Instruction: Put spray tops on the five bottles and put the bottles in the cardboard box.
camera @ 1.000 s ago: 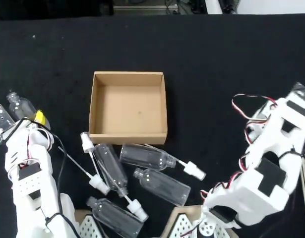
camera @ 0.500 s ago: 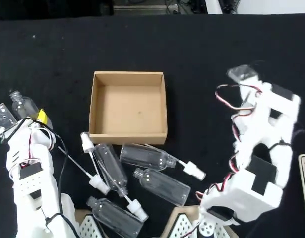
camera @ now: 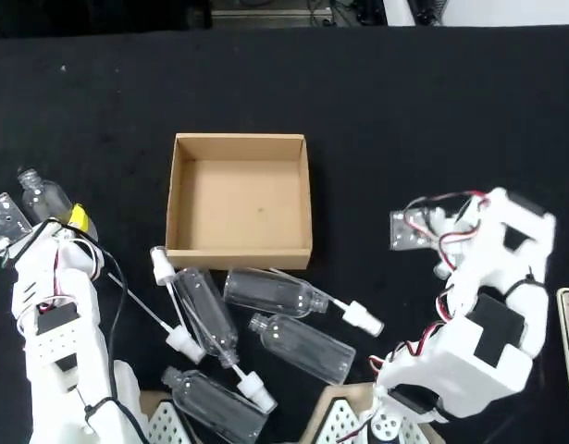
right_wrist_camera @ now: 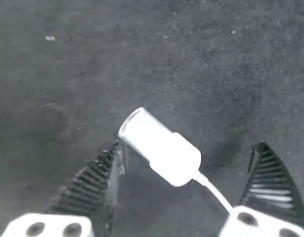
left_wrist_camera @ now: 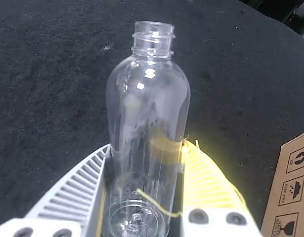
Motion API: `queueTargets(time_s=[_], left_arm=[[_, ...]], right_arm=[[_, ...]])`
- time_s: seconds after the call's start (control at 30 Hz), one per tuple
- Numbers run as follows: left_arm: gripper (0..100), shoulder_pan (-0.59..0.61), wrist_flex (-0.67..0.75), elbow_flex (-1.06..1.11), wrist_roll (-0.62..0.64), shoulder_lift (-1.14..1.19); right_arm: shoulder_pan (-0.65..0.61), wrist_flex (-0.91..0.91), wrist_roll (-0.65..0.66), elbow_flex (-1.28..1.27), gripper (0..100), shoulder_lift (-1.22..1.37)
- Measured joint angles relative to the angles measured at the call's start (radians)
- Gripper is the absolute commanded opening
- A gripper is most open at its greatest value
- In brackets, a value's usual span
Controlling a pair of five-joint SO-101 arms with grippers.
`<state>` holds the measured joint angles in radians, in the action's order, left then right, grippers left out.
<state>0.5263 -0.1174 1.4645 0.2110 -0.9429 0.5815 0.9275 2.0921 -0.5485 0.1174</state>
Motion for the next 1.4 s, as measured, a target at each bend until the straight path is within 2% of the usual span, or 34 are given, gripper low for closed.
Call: queueTargets(time_s=[0.13,0.2,0.27,0.37,0.53,0.67,0.73,0.8,0.9,0.97,1.23,1.4], left_arm=[[6,0.000,0.000,0.000,0.000,0.000],[6,0.000,0.000,0.000,0.000,0.000],[6,0.000,0.000,0.000,0.000,0.000],[6,0.000,0.000,0.000,0.000,0.000],[6,0.000,0.000,0.000,0.000,0.000],[6,0.000,0.000,0.008,0.000,0.000],[6,0.000,0.000,0.011,0.000,0.000],[6,0.000,0.000,0.012,0.000,0.000],[6,0.000,0.000,0.012,0.000,0.000],[6,0.000,0.000,0.012,0.000,0.000],[6,0.000,0.000,0.012,0.000,0.000],[6,0.000,0.000,0.012,0.000,0.000]], right_arm=[[0.003,-0.229,-0.003,-0.146,8.6,-0.040],[0.003,-0.281,-0.057,-0.178,0.7,-0.055],[0.005,-0.296,-0.173,-0.180,3.1,-0.058],[0.006,-0.311,-0.437,-0.178,4.7,-0.058],[0.009,-0.310,-0.988,-0.153,4.7,-0.057],[-0.002,-0.206,-1.412,-0.046,5.1,-0.052],[0.005,-0.100,-1.568,0.028,7.6,-0.052],[0.002,0.009,-1.642,0.086,16.2,-0.052],[0.002,0.133,-1.653,0.141,29.1,-0.052],[0.003,0.170,-1.602,0.158,31.9,-0.052],[0.003,0.212,-1.140,0.160,27.0,-0.052],[-0.040,0.215,-0.928,0.160,23.4,-0.002]])
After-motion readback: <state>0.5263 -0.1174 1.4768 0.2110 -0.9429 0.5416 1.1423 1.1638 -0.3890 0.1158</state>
